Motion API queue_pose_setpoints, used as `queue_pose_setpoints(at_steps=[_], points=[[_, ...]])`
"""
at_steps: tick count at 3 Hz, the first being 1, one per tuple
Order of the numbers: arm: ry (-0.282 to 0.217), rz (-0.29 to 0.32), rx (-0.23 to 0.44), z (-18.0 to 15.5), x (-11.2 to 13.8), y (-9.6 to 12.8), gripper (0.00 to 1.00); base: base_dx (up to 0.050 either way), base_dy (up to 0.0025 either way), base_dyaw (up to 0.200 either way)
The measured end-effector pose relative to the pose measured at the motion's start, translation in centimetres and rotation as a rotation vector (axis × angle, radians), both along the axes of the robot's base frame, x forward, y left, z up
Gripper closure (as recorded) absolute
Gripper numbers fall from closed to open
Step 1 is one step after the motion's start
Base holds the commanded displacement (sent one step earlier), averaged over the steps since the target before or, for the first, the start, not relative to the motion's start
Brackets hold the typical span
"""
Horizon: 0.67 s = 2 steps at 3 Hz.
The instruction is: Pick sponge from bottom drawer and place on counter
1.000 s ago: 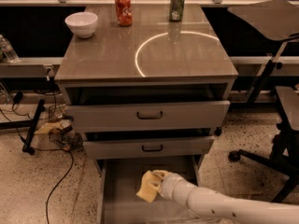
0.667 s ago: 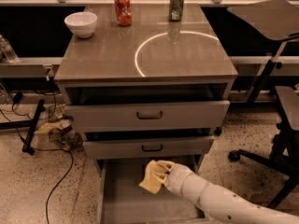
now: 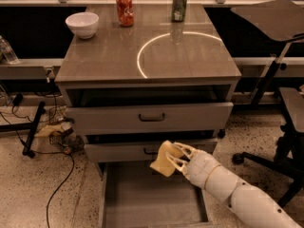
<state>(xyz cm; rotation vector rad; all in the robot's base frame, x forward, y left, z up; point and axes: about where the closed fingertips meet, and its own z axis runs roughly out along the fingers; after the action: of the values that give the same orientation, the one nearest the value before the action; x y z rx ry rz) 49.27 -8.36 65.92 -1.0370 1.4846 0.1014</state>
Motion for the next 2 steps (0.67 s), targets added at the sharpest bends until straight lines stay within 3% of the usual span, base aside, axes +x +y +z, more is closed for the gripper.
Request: queue_pose_setpoints(at_steps=[2], points=[[-0.185, -0.045, 0.024, 10.9, 3.2, -2.7, 1.0, 0.0, 0.0, 0.0]])
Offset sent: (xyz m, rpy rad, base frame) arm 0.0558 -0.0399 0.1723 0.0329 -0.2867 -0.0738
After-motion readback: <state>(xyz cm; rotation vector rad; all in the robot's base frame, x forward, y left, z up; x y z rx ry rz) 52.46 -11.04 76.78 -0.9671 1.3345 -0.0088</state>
